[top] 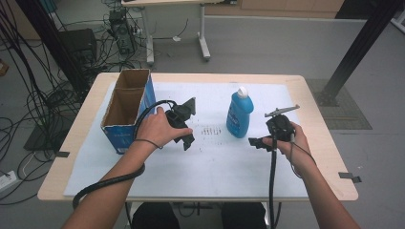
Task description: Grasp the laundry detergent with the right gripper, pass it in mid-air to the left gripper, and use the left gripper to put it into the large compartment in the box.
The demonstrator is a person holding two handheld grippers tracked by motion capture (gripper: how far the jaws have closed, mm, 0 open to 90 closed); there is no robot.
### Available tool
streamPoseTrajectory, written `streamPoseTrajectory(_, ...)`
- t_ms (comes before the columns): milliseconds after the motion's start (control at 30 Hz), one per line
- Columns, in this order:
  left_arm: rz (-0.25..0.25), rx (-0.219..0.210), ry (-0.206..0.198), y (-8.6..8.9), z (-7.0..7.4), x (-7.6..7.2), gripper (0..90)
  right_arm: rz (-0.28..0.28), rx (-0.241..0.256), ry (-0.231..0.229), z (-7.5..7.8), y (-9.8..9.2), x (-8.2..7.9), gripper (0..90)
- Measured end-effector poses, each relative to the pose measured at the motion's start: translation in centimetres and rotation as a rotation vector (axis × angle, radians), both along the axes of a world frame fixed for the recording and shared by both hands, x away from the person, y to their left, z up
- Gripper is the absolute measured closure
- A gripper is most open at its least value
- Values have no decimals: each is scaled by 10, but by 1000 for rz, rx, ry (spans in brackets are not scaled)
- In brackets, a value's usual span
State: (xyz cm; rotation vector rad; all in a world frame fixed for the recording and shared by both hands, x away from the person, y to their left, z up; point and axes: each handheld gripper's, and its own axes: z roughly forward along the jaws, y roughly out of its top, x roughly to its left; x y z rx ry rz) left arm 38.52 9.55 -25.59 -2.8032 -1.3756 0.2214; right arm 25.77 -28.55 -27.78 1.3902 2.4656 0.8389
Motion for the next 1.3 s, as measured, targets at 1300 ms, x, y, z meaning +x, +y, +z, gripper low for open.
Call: streamPoseTrajectory(1300, 10, -7, 2, 3, -4, -2, 60, -36, 149, -253, -44, -15, -32, 35)
